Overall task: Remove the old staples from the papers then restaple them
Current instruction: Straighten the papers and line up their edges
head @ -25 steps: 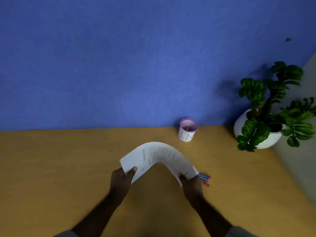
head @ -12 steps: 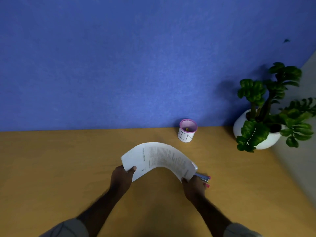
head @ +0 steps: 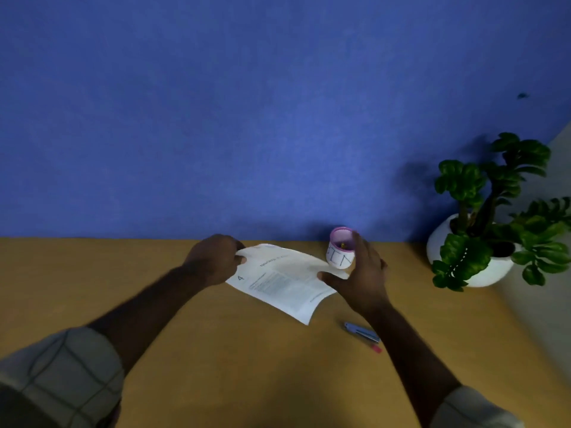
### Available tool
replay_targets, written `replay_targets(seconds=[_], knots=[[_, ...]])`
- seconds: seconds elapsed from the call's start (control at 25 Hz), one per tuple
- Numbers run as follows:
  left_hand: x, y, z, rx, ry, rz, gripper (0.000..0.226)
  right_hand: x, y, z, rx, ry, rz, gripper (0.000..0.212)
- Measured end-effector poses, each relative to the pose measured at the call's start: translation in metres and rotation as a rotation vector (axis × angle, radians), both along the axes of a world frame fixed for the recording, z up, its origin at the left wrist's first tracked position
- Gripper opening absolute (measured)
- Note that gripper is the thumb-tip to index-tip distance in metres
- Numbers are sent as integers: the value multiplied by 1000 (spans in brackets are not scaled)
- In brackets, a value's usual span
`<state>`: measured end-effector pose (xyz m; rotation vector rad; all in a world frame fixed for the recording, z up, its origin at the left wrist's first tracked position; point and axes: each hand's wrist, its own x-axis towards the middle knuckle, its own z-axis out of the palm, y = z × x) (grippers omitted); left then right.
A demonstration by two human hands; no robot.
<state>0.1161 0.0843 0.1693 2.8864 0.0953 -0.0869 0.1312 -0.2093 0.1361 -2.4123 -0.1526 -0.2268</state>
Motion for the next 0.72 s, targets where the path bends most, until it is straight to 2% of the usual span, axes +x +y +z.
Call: replay_targets(seconds=[0.08,0.16,0.28,0.36,0.44,0.48,0.56,0.64,0.72], knots=[[6,-4,24,103,16,-104,25,1,14,22,178,148,249,92],[10,-11,41,187,55,-201,25,-1,28,34,257,213,430,70],[15,-19,59,237,32,-279,27,-5,42,38,344,95,411,17],[17,-16,60,181,-136,-290,46,-5,42,35,467,102,298,20],[16,-8,54,7,-319,-235,86,-4,37,28,672,159,210,22],[14,-5,50,-154,-364,-165,102,-3,33,23,781,175,185,23],[7,-6,37,-571,-340,20,117,-2,26,15,969,210,155,21],[1,-13,23,-917,-224,145,114,-1,21,6,1104,275,159,16],[-2,-22,15,-1079,-129,173,92,-1,20,-3,1198,339,187,21]])
